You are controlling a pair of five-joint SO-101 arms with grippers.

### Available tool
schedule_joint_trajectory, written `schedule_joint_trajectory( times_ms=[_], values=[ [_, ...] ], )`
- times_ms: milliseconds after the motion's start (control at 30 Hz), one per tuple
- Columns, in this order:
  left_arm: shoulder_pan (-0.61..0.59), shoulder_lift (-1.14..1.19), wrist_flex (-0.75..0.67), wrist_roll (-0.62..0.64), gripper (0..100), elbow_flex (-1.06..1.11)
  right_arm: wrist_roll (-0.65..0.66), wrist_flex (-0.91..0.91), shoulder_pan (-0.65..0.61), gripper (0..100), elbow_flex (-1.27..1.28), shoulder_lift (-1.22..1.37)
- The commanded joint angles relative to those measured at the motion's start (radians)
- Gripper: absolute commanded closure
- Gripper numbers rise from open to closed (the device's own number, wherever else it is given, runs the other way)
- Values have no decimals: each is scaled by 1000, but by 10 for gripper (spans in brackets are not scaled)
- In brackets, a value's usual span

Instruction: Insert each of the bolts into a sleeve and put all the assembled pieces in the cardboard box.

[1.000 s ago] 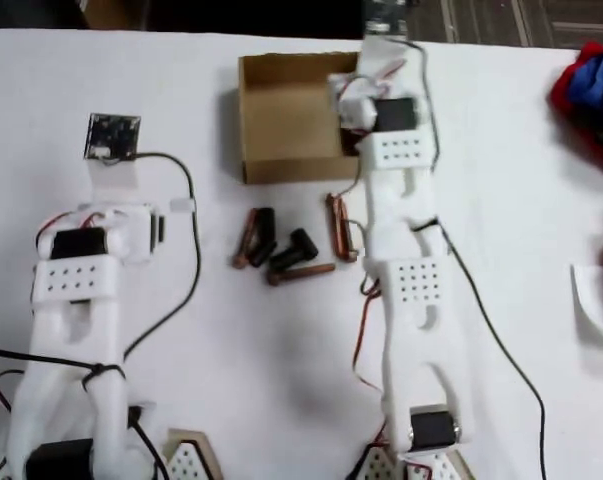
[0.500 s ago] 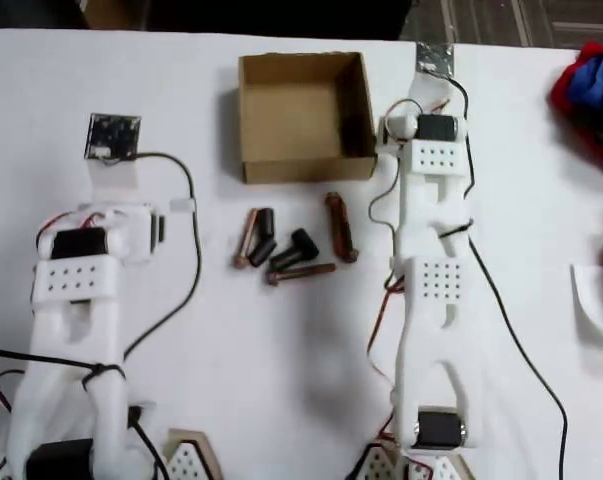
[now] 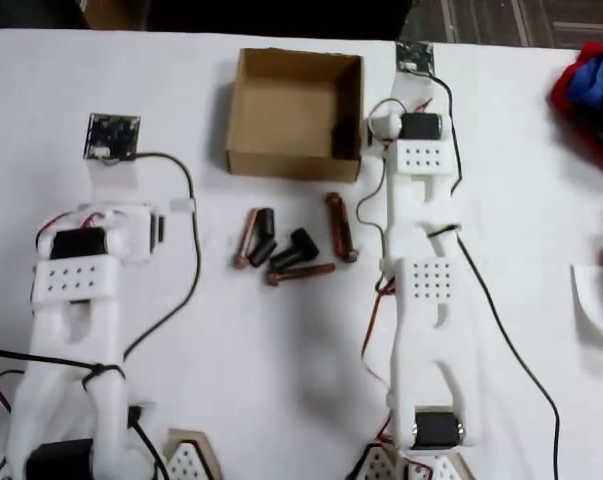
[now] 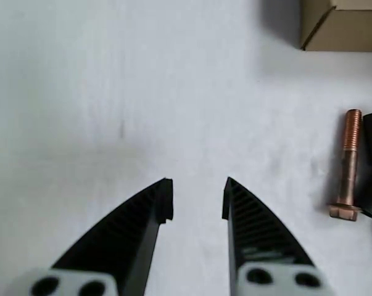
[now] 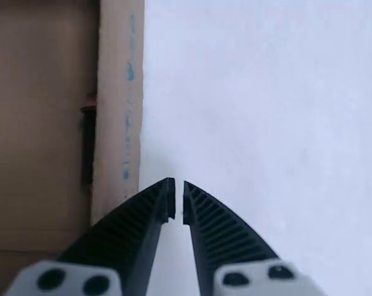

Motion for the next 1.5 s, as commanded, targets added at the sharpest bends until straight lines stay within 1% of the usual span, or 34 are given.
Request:
schedule_joint_trajectory(
  times_ms=[0, 67, 167, 300, 400, 500, 600, 700, 767, 833, 933, 1000, 1100, 1267, 1467],
  values=[
    [-6, -37, -15, -5, 846, -12, -2, 35, 28, 978, -78, -16],
    [-6, -37, -15, -5, 846, -12, -2, 64, 54, 975, -74, -41],
    [-3, -37, -15, 0, 846, -12, -2, 159, 77, 974, -72, -108],
    [-3, -37, -15, 2, 846, -12, -2, 328, 54, 974, -71, -229],
    [-6, -37, -9, 2, 846, -12, 17, 328, 35, 974, -32, -305],
    [-9, -48, -3, 2, 846, -12, 20, 329, -2, 974, 80, -384],
    [-9, -117, 51, 2, 846, -12, 20, 329, -61, 978, 325, -530],
    [-6, -238, 104, -2, 846, -10, 23, 328, -140, 978, 701, -746],
    [-8, -316, 114, -3, 846, -1, 61, 321, -202, 978, 944, -889],
    [-8, -373, 109, -3, 846, 18, 132, 248, -268, 978, 1148, -1004],
    [-5, -408, 91, -5, 846, 58, 227, 56, -329, 978, 1356, -1112],
    [-6, -408, 66, -5, 846, 88, 239, -58, -351, 975, 1444, -1127],
    [-11, -411, 49, -6, 846, 120, 241, -148, -372, 975, 1502, -1089],
    [-11, -414, 55, -6, 846, 125, 239, -168, -384, 974, 1471, -911],
    [-9, -414, 55, -6, 846, 122, 244, -148, -374, 974, 1293, -693]
  ],
)
